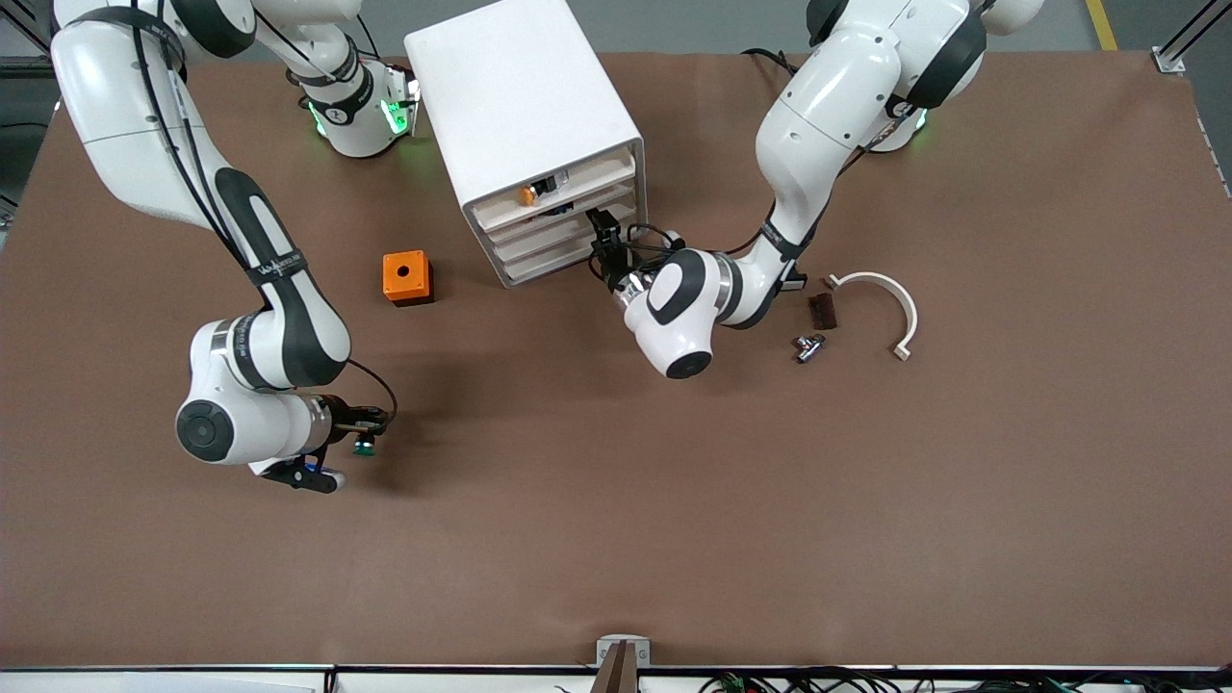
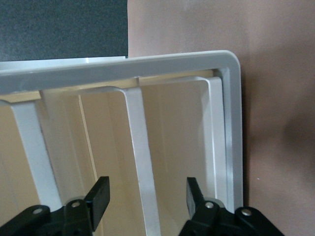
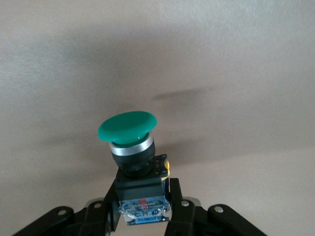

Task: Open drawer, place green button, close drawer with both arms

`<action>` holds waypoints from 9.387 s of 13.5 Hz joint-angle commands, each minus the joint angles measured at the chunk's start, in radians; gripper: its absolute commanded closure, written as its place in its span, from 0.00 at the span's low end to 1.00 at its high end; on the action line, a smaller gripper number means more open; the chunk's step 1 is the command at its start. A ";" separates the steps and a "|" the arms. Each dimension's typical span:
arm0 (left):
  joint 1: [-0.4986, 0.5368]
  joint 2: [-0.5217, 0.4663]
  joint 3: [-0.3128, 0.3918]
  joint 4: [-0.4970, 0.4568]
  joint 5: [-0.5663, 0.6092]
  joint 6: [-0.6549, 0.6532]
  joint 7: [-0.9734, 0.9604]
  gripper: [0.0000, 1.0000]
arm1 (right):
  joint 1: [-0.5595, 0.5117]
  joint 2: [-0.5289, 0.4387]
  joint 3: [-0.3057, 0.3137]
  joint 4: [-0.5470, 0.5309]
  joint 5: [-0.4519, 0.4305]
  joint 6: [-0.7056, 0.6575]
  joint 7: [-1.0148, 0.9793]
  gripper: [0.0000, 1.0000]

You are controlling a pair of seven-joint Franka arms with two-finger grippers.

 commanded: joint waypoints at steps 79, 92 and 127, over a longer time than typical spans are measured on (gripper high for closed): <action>-0.166 -0.193 0.199 -0.067 0.642 0.545 1.376 0.00 | -0.036 -0.673 -0.126 0.006 0.002 -0.366 -0.197 0.00; -0.301 -0.168 0.078 -0.087 0.633 0.545 1.047 0.00 | -0.022 -0.711 -0.131 0.016 -0.012 -0.388 -0.214 0.00; 0.302 -0.754 0.130 -0.044 0.999 0.042 1.259 0.00 | 0.006 -0.711 -0.163 0.023 0.007 -0.392 -0.208 0.00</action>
